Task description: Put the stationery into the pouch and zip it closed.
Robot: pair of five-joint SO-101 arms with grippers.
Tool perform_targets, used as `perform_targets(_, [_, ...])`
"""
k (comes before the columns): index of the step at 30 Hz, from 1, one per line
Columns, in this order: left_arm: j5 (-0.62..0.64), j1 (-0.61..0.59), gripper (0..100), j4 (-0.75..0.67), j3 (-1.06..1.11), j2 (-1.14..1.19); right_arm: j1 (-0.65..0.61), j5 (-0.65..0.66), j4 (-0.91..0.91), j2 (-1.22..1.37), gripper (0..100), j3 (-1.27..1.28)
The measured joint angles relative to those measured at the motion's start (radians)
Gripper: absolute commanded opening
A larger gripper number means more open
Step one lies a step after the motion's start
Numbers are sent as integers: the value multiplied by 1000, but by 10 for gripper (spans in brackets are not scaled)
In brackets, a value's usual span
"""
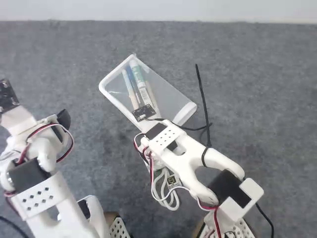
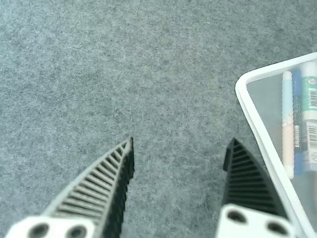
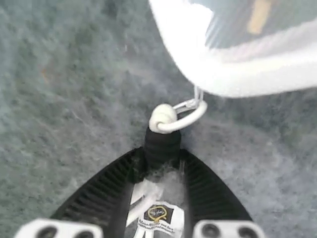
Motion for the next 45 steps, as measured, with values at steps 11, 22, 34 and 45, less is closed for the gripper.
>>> perform_targets(11, [0,3,276,0,0,0,83,126,0,-81,7,9])
perform_targets(22, [-17,2,276,0,0,0,201,293,-181,-589,7,305])
perform_targets(34, [-60,123,276,0,0,0,201,565,-244,-1166,6,430])
perform_targets(45, [-123,265,301,0,-6,0,201,649,-365,-1333,6,430])
